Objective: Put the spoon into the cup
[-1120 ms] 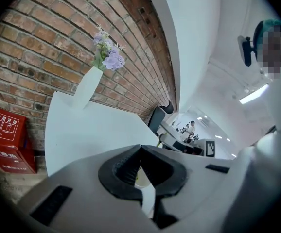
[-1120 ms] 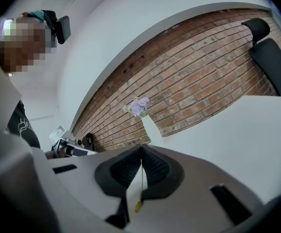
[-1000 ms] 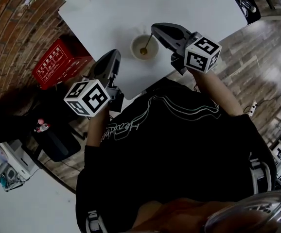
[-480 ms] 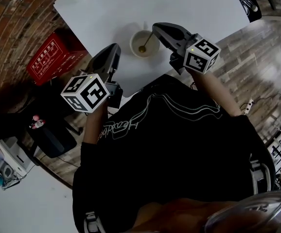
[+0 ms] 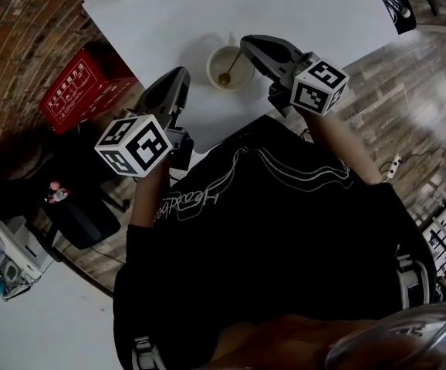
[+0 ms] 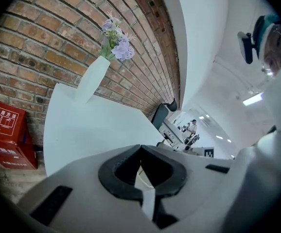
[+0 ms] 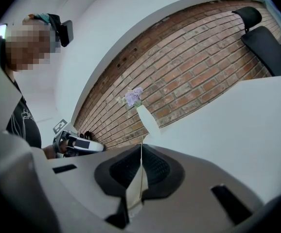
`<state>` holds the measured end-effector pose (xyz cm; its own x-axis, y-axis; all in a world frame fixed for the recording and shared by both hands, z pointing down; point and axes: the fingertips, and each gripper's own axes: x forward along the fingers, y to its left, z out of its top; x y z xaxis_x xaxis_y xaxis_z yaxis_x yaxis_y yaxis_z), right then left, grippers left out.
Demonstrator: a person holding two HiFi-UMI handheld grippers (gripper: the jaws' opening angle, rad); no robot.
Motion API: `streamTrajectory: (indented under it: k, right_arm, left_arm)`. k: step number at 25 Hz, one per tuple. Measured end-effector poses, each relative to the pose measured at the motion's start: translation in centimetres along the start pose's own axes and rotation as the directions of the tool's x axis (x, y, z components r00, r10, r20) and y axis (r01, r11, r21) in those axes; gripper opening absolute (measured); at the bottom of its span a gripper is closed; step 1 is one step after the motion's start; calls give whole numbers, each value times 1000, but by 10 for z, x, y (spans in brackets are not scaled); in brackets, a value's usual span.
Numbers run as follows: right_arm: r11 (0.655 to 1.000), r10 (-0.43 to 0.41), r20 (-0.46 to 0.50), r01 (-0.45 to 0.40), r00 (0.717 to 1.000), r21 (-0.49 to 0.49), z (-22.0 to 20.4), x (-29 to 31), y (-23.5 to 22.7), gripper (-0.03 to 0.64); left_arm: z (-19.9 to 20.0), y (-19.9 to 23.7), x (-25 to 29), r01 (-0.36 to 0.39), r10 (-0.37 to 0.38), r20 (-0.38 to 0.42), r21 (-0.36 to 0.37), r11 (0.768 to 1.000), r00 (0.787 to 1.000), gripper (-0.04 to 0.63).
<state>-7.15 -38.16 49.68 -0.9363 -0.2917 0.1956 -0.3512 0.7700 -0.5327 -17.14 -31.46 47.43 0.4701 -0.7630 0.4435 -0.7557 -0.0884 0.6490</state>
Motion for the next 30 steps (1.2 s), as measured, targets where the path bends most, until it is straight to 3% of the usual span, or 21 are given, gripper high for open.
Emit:
streamTrajectory:
  k: [15,18,22,30]
  right_arm:
    - [1000,-1,-7,1,1000,31,-6,2,-7,3]
    - [999,-14,-15,14,1000,32,-9,2,-8,84]
    - [998,-50,-10,51,999,24,-8,-4,-10,133]
    - [992,-110,36,112,993,-63,14,-40,9,141]
  left_arm:
    - [-6,-2,-3,-3,3,-8,-9,1000,1000,3]
    - [-5,-8,-7,6,-6,-5,1,1000,1000,3]
    - [-2,-17,-17,12,-13,15,21,1000,1000,4]
    - [-3,-49,-42,50,-54,59,72,996,997,3]
